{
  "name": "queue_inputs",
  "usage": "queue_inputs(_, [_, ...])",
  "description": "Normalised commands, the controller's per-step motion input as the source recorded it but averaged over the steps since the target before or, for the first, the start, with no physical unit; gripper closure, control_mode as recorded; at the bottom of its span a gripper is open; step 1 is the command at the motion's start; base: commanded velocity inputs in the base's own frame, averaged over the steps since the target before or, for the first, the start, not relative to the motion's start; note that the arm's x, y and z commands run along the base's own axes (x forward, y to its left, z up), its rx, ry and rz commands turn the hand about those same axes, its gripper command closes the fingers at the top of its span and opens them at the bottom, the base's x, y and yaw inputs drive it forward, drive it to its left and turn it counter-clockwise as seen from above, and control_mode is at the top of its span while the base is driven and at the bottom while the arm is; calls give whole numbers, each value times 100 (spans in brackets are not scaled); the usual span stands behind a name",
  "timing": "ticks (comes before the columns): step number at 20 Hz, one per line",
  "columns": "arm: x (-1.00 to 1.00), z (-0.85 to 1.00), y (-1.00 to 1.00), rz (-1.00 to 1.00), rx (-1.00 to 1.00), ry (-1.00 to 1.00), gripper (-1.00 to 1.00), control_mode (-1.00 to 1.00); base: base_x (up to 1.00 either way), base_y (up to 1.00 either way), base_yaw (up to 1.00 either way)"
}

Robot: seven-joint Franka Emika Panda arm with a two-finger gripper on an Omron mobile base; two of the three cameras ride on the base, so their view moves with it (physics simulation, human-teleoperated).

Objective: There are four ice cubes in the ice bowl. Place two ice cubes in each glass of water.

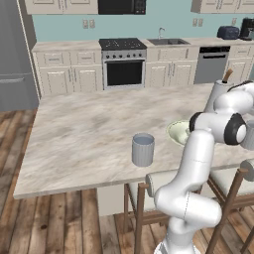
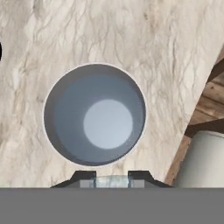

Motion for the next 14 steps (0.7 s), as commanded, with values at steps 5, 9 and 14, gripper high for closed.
queue_inputs(5, [13,-20,0,0,0,-1,100,-100,0,0,0])
queue_inputs(9, [16,-8,-7,0,0,-1,100,-100,0,0,0])
queue_inputs(14, [13,-2,-15,0,0,0,100,-100,0,0,0])
